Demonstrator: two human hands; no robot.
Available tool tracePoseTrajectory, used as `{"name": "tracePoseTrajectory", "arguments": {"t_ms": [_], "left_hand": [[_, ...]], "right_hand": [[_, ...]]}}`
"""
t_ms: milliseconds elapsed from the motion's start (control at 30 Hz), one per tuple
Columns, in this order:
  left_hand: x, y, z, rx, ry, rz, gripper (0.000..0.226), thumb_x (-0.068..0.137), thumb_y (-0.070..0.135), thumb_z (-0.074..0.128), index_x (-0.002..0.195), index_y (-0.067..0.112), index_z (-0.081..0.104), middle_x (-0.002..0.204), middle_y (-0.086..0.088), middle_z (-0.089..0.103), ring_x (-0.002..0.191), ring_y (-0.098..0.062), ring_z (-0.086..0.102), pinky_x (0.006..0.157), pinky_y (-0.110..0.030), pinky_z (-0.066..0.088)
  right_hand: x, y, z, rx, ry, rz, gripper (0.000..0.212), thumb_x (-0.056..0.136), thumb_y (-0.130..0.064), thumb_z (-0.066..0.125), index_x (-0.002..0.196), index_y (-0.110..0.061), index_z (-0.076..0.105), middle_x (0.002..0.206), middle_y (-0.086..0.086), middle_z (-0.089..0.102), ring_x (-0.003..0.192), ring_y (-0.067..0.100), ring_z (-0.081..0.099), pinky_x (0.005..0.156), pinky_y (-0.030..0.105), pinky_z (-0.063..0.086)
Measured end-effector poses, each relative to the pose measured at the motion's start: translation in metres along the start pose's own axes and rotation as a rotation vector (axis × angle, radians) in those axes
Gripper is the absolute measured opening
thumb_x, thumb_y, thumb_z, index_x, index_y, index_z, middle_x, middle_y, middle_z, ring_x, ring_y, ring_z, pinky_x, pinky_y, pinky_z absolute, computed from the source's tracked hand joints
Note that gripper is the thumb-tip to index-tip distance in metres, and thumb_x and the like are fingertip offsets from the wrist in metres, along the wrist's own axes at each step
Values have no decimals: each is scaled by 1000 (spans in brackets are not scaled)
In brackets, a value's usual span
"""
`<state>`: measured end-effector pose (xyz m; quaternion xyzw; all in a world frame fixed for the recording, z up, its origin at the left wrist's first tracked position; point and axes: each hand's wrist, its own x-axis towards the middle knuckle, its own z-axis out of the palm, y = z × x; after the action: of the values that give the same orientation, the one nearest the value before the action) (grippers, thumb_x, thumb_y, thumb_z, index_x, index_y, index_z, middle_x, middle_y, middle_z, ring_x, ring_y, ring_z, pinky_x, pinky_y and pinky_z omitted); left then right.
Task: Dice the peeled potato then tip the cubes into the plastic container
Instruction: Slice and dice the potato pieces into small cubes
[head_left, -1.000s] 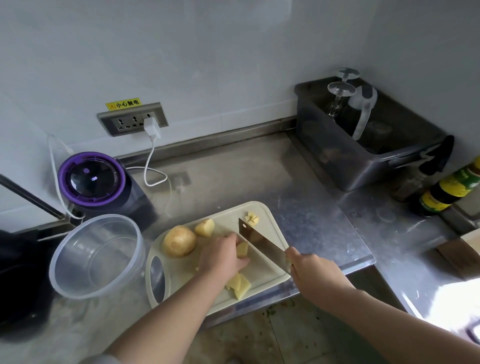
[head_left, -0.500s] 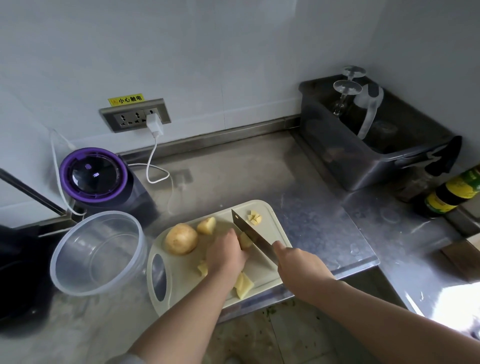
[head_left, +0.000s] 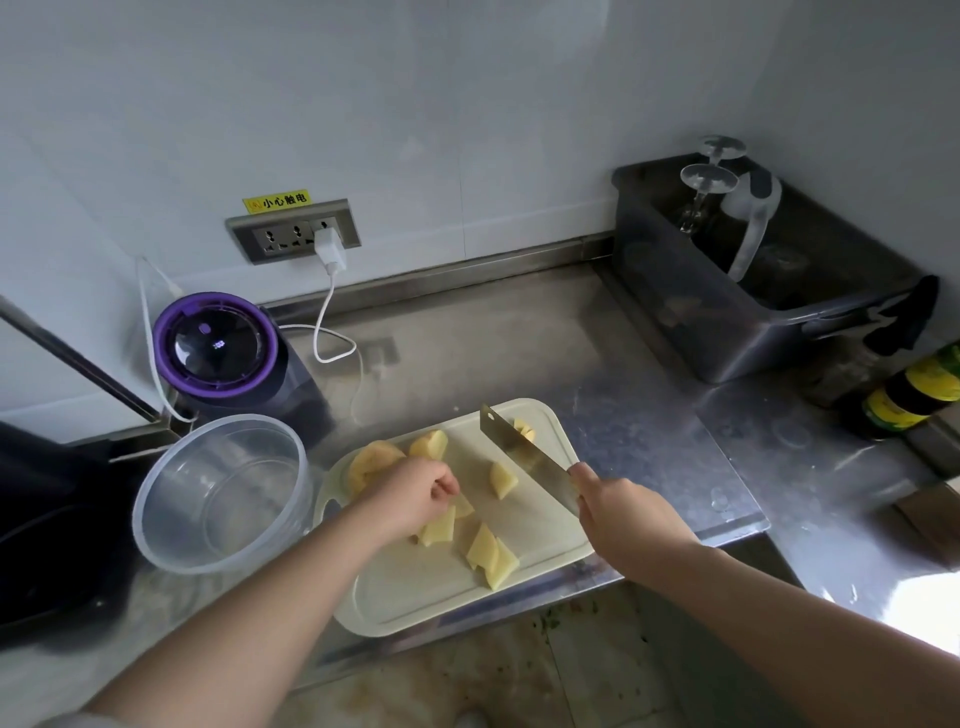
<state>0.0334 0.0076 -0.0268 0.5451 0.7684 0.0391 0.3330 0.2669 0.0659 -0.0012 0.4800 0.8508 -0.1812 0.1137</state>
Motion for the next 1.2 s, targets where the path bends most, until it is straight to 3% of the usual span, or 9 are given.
{"name": "tracePoseTrajectory", "arguments": {"t_ms": [200, 333, 500, 633, 700, 800, 967, 1067, 1200], "left_hand": [[-13, -12, 10, 178, 50, 6, 44, 83, 38, 69, 122, 22, 54, 121, 8, 52, 109, -12, 55, 88, -27, 47], [-15, -14, 23, 178, 85, 3, 36, 83, 41, 68, 113, 25, 57, 113, 9, 55, 101, -11, 57, 79, -26, 48], [-13, -19, 26, 5, 123, -38, 15, 83, 34, 69, 89, 25, 57, 88, 10, 58, 85, -13, 57, 69, -27, 43], [-9, -24, 13, -278, 224, -76, 8, 90, 24, 63, 94, 17, 62, 88, 4, 65, 82, -11, 61, 62, -20, 40], [-6, -21, 9, -321, 259, -50, 14, 92, 20, 60, 104, 13, 64, 95, 1, 68, 87, -13, 65, 71, -23, 46], [0, -12, 15, -255, 230, -7, 23, 94, 18, 57, 116, 15, 63, 100, 2, 67, 92, -14, 64, 82, -27, 51], [12, -5, 21, -156, 199, 25, 23, 96, 17, 54, 116, 17, 65, 109, 0, 68, 96, -15, 61, 76, -20, 42], [13, -6, 20, -78, 180, 90, 22, 97, 18, 52, 112, 19, 68, 109, 3, 67, 96, -13, 60, 77, -20, 42], [9, -7, 18, 84, 389, 236, 12, 93, 20, 59, 101, 18, 68, 105, 8, 64, 94, -12, 60, 76, -21, 46]], "right_hand": [[-4, 4, -3, 19, -10, -1, 34, 104, -17, 39, 138, -20, 34, 92, -2, 53, 56, 3, 45, 46, 12, 30], [-8, 4, -3, 28, -14, -3, 35, 105, -20, 40, 139, -21, 34, 107, 1, 62, 67, 9, 54, 63, 16, 47], [-10, 5, 0, 33, -4, 14, 31, 105, -20, 39, 135, -22, 35, 107, 3, 64, 71, 12, 58, 69, 23, 53], [-11, 7, 0, 59, 3, 19, 31, 105, -21, 39, 136, -21, 35, 107, 1, 63, 62, 7, 53, 58, 15, 45], [-11, 7, 1, 68, 10, 16, 32, 105, -22, 39, 136, -21, 35, 105, 0, 62, 56, 4, 47, 51, 12, 37], [-10, 7, 1, 70, 11, 17, 34, 105, -23, 39, 138, -22, 33, 104, 0, 60, 59, 5, 48, 54, 12, 39], [-12, 7, -1, 72, -6, 17, 35, 105, -23, 40, 139, -22, 33, 108, 0, 61, 66, 7, 52, 60, 16, 41], [-13, 8, -1, 80, -4, 20, 34, 105, -23, 38, 139, -22, 33, 97, -3, 55, 60, 4, 48, 51, 11, 36], [-12, 9, -1, 80, -3, 25, 34, 105, -23, 37, 139, -22, 33, 102, -1, 61, 67, 8, 55, 60, 15, 46]]}}
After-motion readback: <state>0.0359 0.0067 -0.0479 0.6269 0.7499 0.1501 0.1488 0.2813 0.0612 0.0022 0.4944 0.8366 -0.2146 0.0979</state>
